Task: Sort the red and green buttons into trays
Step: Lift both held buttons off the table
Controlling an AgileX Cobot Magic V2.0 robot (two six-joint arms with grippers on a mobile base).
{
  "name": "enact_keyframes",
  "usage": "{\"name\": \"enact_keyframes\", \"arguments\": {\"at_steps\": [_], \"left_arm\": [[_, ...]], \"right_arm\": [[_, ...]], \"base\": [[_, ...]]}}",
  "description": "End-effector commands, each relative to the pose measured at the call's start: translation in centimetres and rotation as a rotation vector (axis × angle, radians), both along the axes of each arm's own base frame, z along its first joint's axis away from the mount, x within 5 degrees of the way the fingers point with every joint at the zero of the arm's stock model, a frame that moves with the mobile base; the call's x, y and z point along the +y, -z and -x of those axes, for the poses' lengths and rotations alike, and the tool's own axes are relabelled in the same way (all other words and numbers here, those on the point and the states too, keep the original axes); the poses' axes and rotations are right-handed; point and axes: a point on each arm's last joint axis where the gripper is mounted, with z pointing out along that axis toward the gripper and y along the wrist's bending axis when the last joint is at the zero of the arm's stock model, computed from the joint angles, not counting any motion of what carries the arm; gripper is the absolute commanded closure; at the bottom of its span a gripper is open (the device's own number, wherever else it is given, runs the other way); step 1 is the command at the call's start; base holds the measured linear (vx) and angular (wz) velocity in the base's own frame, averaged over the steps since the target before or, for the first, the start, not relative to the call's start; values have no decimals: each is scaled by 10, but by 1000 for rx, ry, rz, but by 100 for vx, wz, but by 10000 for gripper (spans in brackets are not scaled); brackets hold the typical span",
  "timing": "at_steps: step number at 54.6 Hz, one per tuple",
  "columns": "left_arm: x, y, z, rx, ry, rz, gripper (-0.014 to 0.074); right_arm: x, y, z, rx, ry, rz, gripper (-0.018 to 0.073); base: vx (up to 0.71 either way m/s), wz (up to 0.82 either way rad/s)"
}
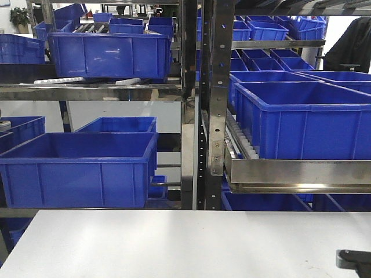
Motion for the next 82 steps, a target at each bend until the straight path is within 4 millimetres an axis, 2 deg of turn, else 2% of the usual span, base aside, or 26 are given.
{"name": "enact_keyframes", "arguments": {"at_steps": [1, 16, 30, 40, 46, 56, 61, 70, 82], "left_arm": [[1, -17, -10, -139, -15, 11, 575], [1, -17, -10, -139, -15, 11, 575], [1, -18, -10, -145, -15, 11, 575], [1, -18, -10, -152, -13, 12, 575], [-2, -21, -11, -166, 20, 8, 575], [-19, -41, -10, -278, 247, -13, 575], [-23, -53, -8, -316, 264, 39, 575], [-24, -74, -2, -355, 225, 149, 575], [-29, -112, 13, -483, 292, 161, 575]], "right_arm": [[-1, -9, -14, -105, -14, 14, -6], [-2, -8, -18, -142, -15, 16, 5], [-1, -5, -13, -83, -13, 12, 104], [-1, -6, -15, -102, -14, 13, 247], [-1, -6, -15, -101, -18, 14, 365], [-1, -14, -12, -108, -51, 20, 572], [1, -26, -11, -145, -43, 6, 574], [10, -63, -5, -272, -70, -20, 572], [50, -128, 13, -558, -222, -36, 568]], "base": [[0, 0], [0, 0], [0, 0], [0, 0], [0, 0], [0, 0], [0, 0], [0, 0], [0, 0]]}}
